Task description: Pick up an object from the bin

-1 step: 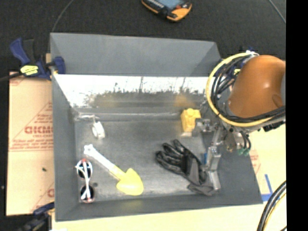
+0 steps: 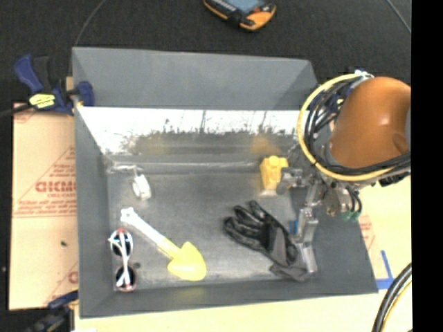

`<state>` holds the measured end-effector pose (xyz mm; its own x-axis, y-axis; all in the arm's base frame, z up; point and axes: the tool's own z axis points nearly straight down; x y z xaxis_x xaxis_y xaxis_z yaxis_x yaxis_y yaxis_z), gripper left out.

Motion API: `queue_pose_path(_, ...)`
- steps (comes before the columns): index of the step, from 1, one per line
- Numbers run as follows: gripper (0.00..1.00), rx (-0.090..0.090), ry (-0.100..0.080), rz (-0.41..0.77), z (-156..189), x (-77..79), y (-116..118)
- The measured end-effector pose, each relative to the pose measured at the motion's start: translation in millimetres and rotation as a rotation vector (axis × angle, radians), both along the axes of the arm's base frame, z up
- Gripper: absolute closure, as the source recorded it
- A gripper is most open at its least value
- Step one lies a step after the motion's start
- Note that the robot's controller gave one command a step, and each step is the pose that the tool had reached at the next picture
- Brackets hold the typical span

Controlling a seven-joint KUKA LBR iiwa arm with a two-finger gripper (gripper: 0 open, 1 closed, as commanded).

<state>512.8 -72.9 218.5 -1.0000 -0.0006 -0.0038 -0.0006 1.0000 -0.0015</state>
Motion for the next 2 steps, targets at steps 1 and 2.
queue_pose_path(1, 0.00, 0.002, 0.000, -0.194, -142, 22.6, 32)
queue_pose_path(2, 0.00, -0.001, -0.004, -0.067, -58, 38.1, 13)
